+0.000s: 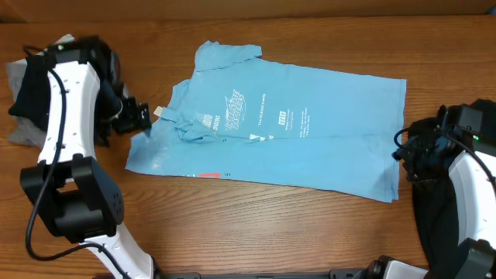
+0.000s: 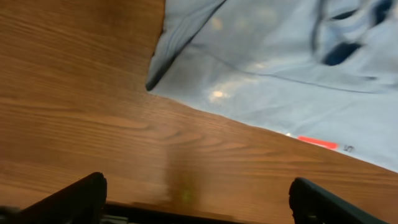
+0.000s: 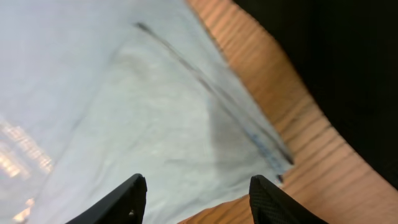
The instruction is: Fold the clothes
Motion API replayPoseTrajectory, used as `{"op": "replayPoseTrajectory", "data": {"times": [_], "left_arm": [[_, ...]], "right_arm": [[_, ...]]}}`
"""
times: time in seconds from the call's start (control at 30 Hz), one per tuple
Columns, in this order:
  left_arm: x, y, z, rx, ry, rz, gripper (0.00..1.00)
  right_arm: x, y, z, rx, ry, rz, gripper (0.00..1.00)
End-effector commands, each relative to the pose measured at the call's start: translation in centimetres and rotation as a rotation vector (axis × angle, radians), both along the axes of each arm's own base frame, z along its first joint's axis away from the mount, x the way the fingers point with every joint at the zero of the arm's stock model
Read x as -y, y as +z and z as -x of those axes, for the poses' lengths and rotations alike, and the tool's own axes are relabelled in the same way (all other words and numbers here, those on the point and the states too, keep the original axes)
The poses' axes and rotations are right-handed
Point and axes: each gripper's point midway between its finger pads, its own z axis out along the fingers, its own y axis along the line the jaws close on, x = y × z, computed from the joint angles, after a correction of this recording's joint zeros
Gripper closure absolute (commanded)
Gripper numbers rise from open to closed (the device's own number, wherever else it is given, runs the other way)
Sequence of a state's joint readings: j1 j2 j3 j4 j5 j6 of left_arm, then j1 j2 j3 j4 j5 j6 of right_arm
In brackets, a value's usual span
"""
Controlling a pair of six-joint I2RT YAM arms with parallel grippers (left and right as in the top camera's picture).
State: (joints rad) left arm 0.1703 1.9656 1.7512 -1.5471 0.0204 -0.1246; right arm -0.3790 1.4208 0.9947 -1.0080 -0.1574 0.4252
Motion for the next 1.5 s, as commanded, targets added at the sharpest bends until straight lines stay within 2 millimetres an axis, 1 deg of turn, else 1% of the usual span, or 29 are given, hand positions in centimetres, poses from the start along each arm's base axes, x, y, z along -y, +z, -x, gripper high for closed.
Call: {"op": "replayPoseTrajectory", "data": {"times": [0.0,0.07,0.2,0.23,0.27,0.3,0.37,0.4,0.5,0.53,0.67,0.7,0.77,0.87,0.9,1.0,1.07,1.2,1.27,1.3,1.33,1.4,1.47], "left_arm": [[0.7,-2.9,1.8,-0.072,0.005,0.03,0.07],[0.9,-4.5,2.3,-0.083,0.007,0.038,0.07],[0.2,-7.3,2.8,-0.076,0.022,0.018,0.09],[-0.1,-7.8,2.8,-0.069,0.026,0.011,0.12],[-0.5,-8.2,2.8,-0.064,0.027,-0.005,0.18],[-1.1,-8.7,2.9,-0.059,0.032,-0.032,0.23],[-2.1,-9.4,2.8,-0.045,0.056,-0.086,0.24],[-2.3,-9.8,2.6,-0.033,0.059,-0.093,0.25],[-2.4,-10.4,2.1,-0.004,0.06,-0.098,0.39],[-2.4,-10.6,2.0,0.0,0.061,-0.099,0.42],[-3.3,-11.7,2.7,-0.006,0.078,-0.162,0.43],[-3.4,-12.1,3.0,-0.01,0.079,-0.169,0.45],[-3.2,-12.8,3.9,-0.029,0.089,-0.17,0.53],[-3.2,-13.3,5.1,-0.064,0.102,-0.172,0.76],[-3.4,-13.2,5.4,-0.076,0.12,-0.186,0.81],[-4.4,-12.7,6.4,-0.107,0.194,-0.225,0.9],[-5.2,-12.1,6.9,-0.11,0.24,-0.227,0.93],[-7.4,-10.2,8.2,-0.093,0.331,-0.232,0.92],[-8.4,-9.2,8.8,-0.075,0.382,-0.226,0.9],[-8.7,-8.7,9.0,-0.062,0.408,-0.216,0.85],[-8.9,-8.3,9.1,-0.049,0.426,-0.208,0.78],[-9.2,-7.7,9.3,-0.031,0.448,-0.205,0.58],[-9.2,-7.0,9.4,-0.018,0.455,-0.204,0.46]], "right_arm": [[-0.6,1.4,-1.1,0.071,0.046,-0.031,0.43],[-0.6,1.4,-1.1,0.072,0.046,-0.031,0.43],[-0.5,1.4,-1.3,0.08,0.046,-0.027,0.43],[-0.5,1.4,-1.4,0.082,0.046,-0.027,0.42],[-0.5,1.4,-1.4,0.085,0.046,-0.026,0.42],[-0.5,1.5,-1.5,0.087,0.046,-0.025,0.42],[-0.4,1.5,-1.6,0.091,0.046,-0.023,0.41],[-0.4,1.5,-1.6,0.092,0.046,-0.023,0.41],[-0.4,1.5,-1.6,0.093,0.046,-0.022,0.41],[-0.4,1.5,-1.6,0.093,0.046,-0.022,0.4],[-0.4,1.5,-1.6,0.092,0.046,-0.023,0.4],[-0.4,1.5,-1.6,0.092,0.046,-0.022,0.4],[-0.4,1.5,-1.6,0.092,0.046,-0.023,0.4],[-0.4,1.5,-1.6,0.093,0.046,-0.022,0.4],[-0.4,1.5,-1.7,0.094,0.047,-0.022,0.4],[-0.4,1.5,-1.7,0.095,0.047,-0.021,0.4],[-0.4,1.5,-1.7,0.094,0.047,-0.022,0.4],[-0.4,1.5,-1.7,0.095,0.047,-0.021,0.4],[-0.4,1.5,-1.7,0.096,0.047,-0.021,0.4],[-0.4,1.5,-1.7,0.097,0.047,-0.02,0.4],[-0.4,1.5,-1.8,0.099,0.047,-0.019,0.4],[-0.3,1.6,-2.0,0.108,0.047,-0.015,0.39],[-0.2,1.7,-2.2,0.116,0.047,-0.012,0.39]]}}
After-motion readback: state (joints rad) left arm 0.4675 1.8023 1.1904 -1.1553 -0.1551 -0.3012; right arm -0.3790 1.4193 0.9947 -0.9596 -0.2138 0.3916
